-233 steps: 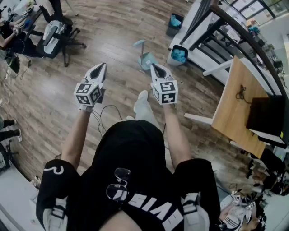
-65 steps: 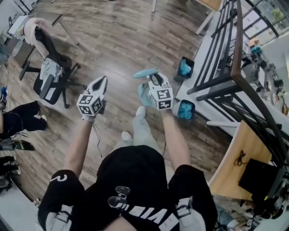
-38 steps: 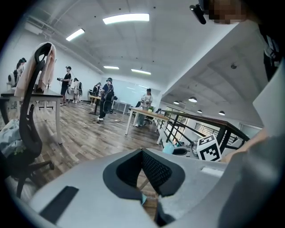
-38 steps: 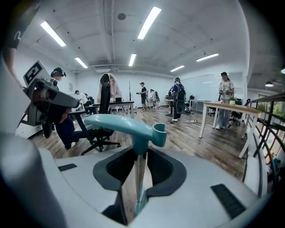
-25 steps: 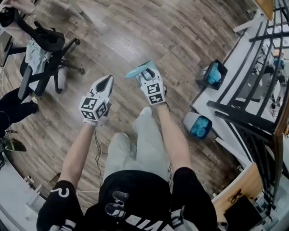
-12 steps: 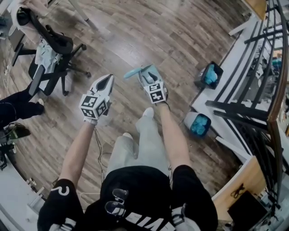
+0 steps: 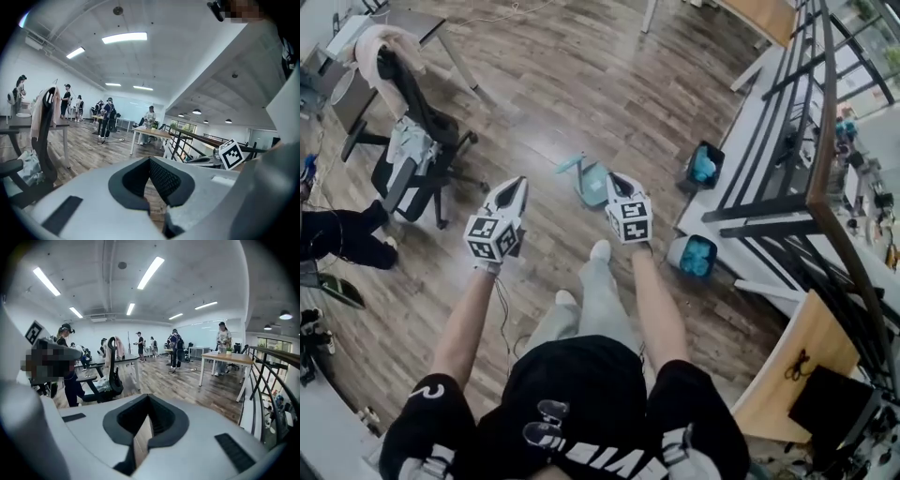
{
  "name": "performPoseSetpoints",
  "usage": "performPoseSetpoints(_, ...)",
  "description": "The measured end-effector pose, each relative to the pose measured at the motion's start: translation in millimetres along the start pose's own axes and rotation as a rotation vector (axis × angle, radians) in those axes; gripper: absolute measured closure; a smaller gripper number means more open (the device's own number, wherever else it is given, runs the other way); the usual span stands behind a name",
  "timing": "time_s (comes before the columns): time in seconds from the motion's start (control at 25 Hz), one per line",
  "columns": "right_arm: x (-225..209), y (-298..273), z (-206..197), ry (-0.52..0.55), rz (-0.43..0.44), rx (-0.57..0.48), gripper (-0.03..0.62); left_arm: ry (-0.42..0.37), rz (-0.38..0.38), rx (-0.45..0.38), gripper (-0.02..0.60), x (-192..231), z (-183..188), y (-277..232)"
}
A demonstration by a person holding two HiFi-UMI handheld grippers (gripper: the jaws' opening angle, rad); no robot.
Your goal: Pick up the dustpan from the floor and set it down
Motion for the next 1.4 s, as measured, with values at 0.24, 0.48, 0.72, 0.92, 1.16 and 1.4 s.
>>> performPoseSetpoints(0.24, 36, 89, 47, -0.018, -0.024, -0.068, 0.599, 0.037, -0.031, -0.028, 0.584, -35, 14, 57)
performPoseSetpoints(0.48, 69, 148, 67, 0.009, -0.029, -0.113, 0.599, 0.034, -0.045, -0.058, 0.584, -50, 16, 102)
performPoseSetpoints(0.72, 70, 185, 60, 0.022, -0.051, -0.144, 0.599, 0.028, -0.053, -0.063, 0.584, -76, 13, 127)
performPoseSetpoints(0.92, 77, 206, 57, 0.021, -0.028, -0.159, 0.599, 0.023, -0.056, -0.069, 0.584, -88, 10, 141)
performPoseSetpoints(1.16, 81, 223, 47, 0.028, -0.026, -0.167, 0.599, 0.017, -0.089, -0.071, 0.584, -104, 7, 149)
performPoseSetpoints(1.4, 82, 232, 43, 0.030, -0.026, -0.157, 0.599, 0.016, -0.118, -0.070, 0.584, -113, 10, 152)
Point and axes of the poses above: the fingertips, and each gripper's own axes: y backward along the fingers, x to its left, z out of its top, the point moved 8 cm from there along y, backward along the fingers, and after that the axes turned 4 degrees about -z, right-handed, at the moved point
